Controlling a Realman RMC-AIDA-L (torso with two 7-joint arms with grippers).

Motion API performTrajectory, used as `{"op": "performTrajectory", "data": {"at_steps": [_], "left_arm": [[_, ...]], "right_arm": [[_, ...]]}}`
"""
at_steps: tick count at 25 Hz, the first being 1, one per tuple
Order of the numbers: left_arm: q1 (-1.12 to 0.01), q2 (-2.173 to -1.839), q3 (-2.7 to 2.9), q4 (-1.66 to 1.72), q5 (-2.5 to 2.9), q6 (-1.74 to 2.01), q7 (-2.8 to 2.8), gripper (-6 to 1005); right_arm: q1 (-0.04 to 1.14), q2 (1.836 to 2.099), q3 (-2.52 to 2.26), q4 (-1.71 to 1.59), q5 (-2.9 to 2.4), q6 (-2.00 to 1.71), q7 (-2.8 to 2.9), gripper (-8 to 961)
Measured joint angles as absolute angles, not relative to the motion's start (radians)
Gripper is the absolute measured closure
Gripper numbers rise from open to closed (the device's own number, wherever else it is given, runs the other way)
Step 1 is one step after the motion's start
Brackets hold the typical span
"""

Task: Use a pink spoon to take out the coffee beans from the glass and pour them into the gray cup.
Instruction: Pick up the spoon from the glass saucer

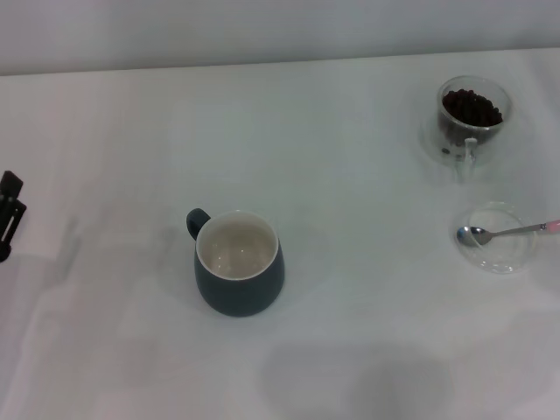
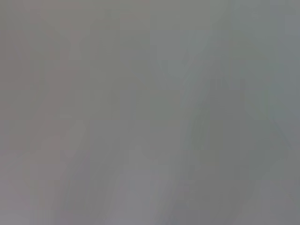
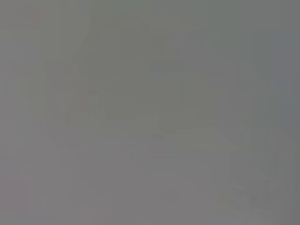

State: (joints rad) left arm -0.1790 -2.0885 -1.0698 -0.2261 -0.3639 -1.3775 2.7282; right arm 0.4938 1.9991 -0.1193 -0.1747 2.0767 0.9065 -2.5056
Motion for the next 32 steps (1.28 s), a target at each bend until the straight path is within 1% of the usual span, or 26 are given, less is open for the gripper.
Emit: {"op": "performTrajectory", "data": {"at_steps": [2, 6, 13, 15, 18, 22, 32], "left_arm": [[-0.186, -2.088, -1.070, -0.225, -0.381, -1.369, 2.731, 271], [-0.204, -2.087, -1.071, -0.222, -0.437, -1.339, 2.740, 230], [-0.212, -2.087, -1.071, -0.224, -0.483, -1.330, 2.782, 160], [-0.225, -2.086, -1.071, -0.221, -0.514, -1.327, 2.780, 139], [-0.234, -2.088, -1.071, -0.218, -0.562, -1.326, 2.780, 109], [-0.247, -2.087, -1.071, -0.218, -0.589, -1.325, 2.780, 107], [-0.285, -2.086, -1.071, -0.215, -0.591, -1.275, 2.778, 106]], "right_arm": [[0.479, 1.998, -0.122, -0.186, 2.075, 0.907, -2.459, 93], [0.449, 1.990, -0.130, -0.196, 2.069, 0.913, -2.358, 93], [0.350, 1.950, -0.229, -0.196, 2.066, 0.934, -2.116, 93], [0.328, 1.942, -0.245, -0.196, 2.066, 0.954, -2.068, 93], [0.299, 1.938, -0.256, -0.196, 2.066, 0.986, -2.006, 93], [0.259, 1.934, -0.313, -0.198, 2.066, 1.018, -1.924, 93], [0.168, 1.914, -0.475, -0.198, 2.066, 1.128, -1.738, 94]]}}
